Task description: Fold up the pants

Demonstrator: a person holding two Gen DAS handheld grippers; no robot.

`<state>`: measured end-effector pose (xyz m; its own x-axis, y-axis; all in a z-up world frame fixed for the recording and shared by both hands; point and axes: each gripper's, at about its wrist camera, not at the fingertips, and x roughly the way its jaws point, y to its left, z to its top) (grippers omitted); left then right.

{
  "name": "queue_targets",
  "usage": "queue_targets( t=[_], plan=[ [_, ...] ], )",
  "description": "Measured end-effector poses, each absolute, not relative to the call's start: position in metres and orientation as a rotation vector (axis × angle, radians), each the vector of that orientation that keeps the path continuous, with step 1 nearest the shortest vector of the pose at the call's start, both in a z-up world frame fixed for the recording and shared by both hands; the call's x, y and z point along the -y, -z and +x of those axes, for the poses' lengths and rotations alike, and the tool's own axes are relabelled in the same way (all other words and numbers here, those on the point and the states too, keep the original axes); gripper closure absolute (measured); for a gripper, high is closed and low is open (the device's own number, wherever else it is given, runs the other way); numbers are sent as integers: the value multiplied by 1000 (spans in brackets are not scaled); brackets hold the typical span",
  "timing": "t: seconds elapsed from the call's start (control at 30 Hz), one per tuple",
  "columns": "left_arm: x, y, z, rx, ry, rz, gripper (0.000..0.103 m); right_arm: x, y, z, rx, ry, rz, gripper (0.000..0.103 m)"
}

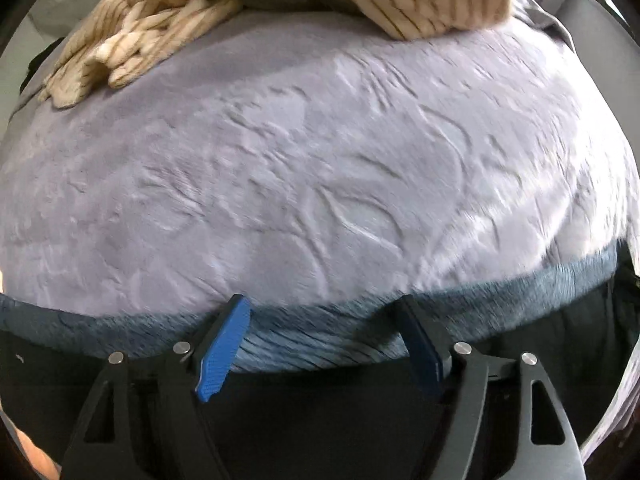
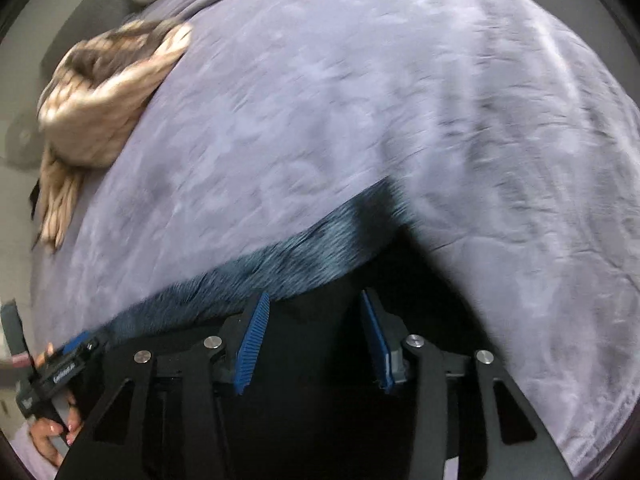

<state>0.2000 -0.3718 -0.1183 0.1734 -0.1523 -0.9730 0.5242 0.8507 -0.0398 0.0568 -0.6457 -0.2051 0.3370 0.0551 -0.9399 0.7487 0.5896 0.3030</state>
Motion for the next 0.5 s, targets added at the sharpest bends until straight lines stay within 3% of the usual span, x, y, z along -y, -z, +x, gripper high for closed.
queue_targets(
  t=[0.27, 0.5],
  plan=[
    [258, 85, 223, -1289, 428, 354, 26, 573, 169, 34, -1007, 195, 1123, 51],
    [122, 90, 222, -1270, 260, 409, 26, 386, 209, 59, -1168, -283, 1351, 51]
  ],
)
